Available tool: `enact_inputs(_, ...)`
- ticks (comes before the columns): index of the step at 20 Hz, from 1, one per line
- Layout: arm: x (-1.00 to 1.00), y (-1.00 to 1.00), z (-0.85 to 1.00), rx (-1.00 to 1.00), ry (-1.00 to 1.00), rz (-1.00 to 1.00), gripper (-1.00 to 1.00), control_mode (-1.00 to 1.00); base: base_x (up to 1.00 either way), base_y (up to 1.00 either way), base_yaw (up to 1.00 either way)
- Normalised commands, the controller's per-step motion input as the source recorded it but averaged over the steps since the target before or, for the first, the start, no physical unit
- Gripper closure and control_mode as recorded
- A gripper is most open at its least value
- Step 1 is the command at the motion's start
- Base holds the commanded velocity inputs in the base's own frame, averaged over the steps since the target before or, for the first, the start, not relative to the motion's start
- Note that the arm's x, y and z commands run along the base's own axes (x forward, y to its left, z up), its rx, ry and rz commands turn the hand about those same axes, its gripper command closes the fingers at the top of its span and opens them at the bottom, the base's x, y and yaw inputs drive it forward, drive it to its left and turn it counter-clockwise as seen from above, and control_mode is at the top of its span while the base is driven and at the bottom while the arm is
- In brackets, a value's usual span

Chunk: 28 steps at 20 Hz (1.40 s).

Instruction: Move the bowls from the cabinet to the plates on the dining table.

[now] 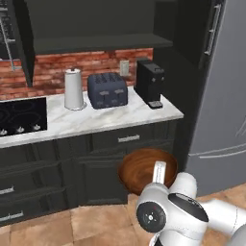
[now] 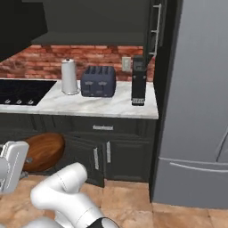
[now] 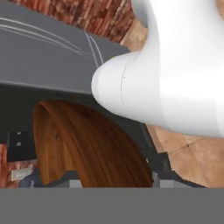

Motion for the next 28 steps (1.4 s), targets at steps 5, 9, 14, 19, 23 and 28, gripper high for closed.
enact_inputs(5,0.0,0.0,0.0,0.0,0.0,0.0,1.0,1.0,0.0,0.46,0.55)
enact_inputs(9,0.0,0.0,0.0,0.0,0.0,0.0,1.0,1.0,0.0,0.43,0.54)
enact_inputs(14,0.0,0.0,0.0,0.0,0.0,0.0,1.0,1.0,0.1,0.4,0.53)
enact_inputs(19,0.0,0.0,0.0,0.0,0.0,0.0,1.0,1.0,0.34,0.26,0.48)
enact_inputs(23,0.0,0.0,0.0,0.0,0.0,0.0,1.0,1.0,0.81,0.05,0.41)
enact_inputs(28,0.0,0.0,0.0,0.0,0.0,0.0,1.0,1.0,1.0,0.0,0.33)
